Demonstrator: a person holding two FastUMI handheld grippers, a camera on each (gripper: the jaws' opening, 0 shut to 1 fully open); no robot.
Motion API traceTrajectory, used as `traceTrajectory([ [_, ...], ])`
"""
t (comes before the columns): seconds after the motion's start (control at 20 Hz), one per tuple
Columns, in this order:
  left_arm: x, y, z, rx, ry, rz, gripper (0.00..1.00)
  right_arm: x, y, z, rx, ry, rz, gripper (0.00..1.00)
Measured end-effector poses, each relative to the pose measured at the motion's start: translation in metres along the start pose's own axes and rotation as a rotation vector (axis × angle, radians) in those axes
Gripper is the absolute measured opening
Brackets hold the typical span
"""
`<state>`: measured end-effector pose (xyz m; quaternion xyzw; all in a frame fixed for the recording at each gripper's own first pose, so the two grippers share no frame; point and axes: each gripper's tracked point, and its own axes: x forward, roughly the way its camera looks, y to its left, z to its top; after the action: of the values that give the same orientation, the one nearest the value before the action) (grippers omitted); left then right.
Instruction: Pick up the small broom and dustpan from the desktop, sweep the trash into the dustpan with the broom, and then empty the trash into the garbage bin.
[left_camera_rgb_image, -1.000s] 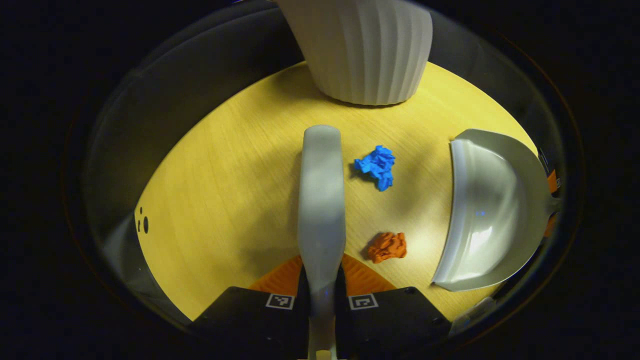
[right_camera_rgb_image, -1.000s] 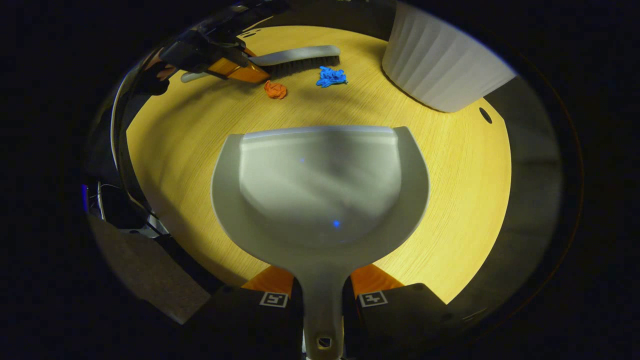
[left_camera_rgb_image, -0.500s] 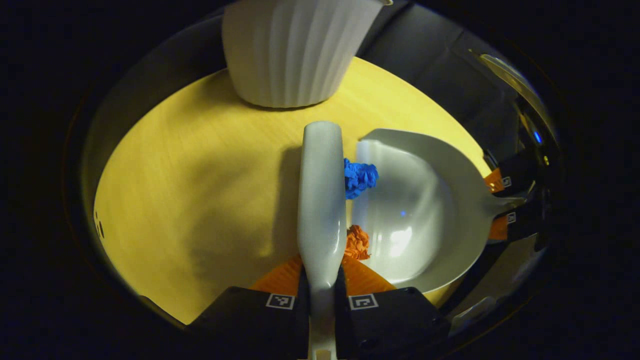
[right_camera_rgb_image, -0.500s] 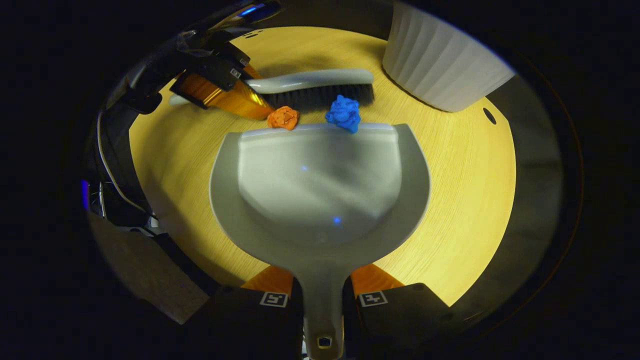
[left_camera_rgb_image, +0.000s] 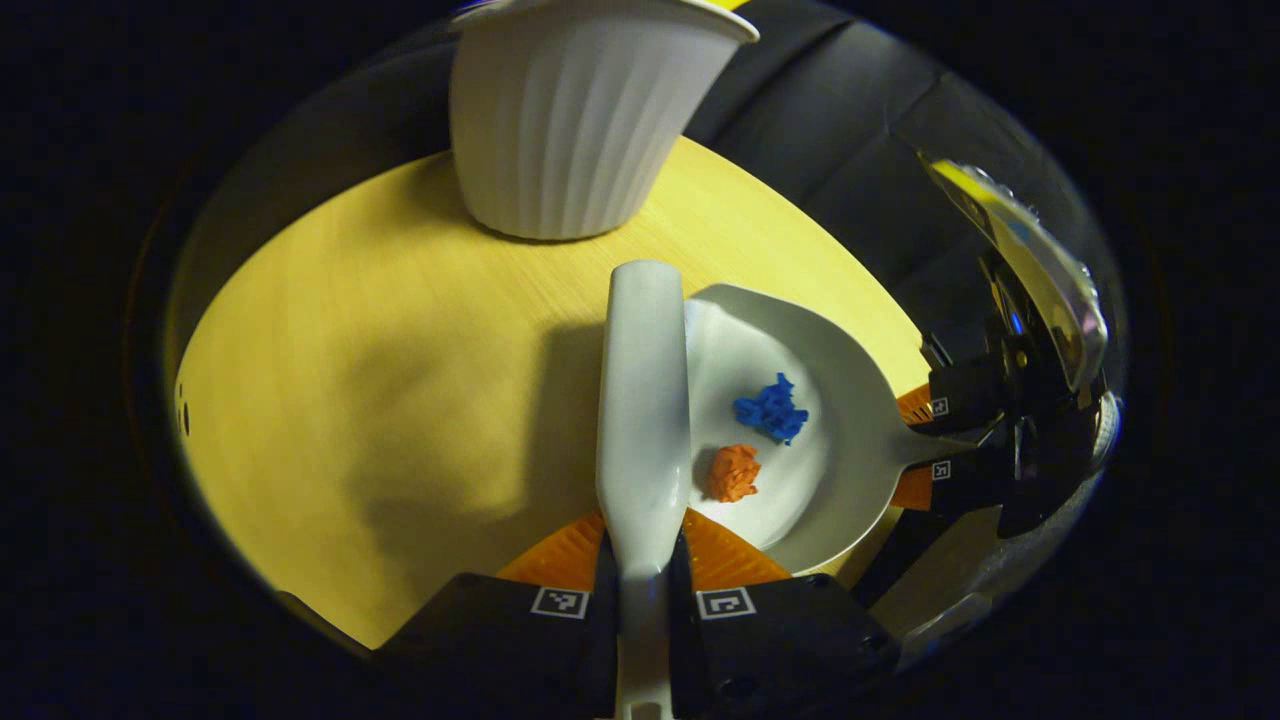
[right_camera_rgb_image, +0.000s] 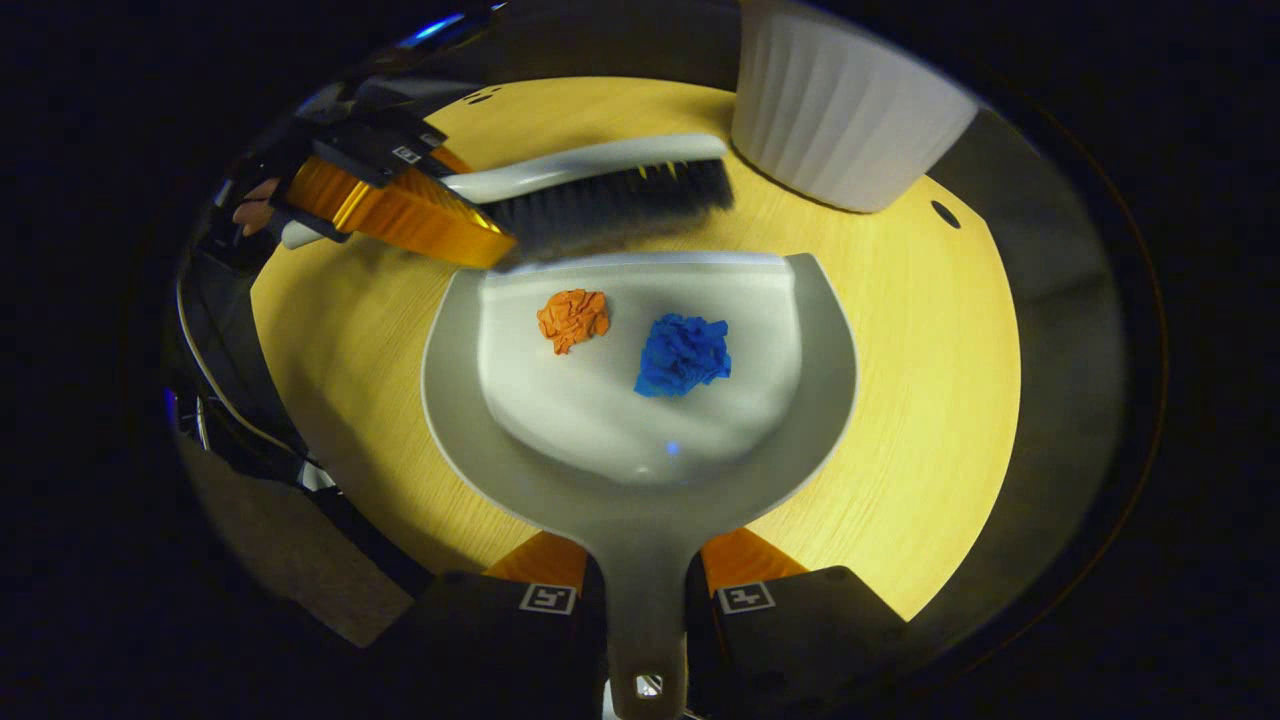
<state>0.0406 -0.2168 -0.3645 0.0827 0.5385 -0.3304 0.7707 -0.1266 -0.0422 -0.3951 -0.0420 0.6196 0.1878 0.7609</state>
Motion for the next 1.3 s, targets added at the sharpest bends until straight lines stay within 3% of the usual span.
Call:
traceTrajectory([
  [0.05,-0.013,0.01,0.0,-0.02,-0.029,0.046,0.25,-0.006,0.0,0.0,0.024,-0.007,-0.007,0.41],
  [0.15,-0.031,0.024,-0.009,-0.054,-0.076,0.121,0.25,-0.018,-0.001,0.0,0.083,0.0,-0.025,0.36],
  [0.4,-0.032,0.019,-0.034,-0.141,-0.099,0.177,0.25,-0.057,-0.01,0.025,0.159,-0.054,-0.099,0.36],
  [0.85,-0.02,0.028,-0.036,-0.197,-0.099,0.185,0.25,-0.172,-0.038,0.092,0.291,-0.271,-0.221,0.36],
  [1.05,-0.023,0.029,-0.032,-0.197,-0.1,0.177,0.25,-0.2,-0.059,0.117,0.287,-0.285,-0.293,0.36],
  [1.3,-0.03,0.038,-0.057,-0.218,-0.114,0.178,0.25,-0.221,-0.097,0.174,0.315,-0.308,-0.316,0.36],
])
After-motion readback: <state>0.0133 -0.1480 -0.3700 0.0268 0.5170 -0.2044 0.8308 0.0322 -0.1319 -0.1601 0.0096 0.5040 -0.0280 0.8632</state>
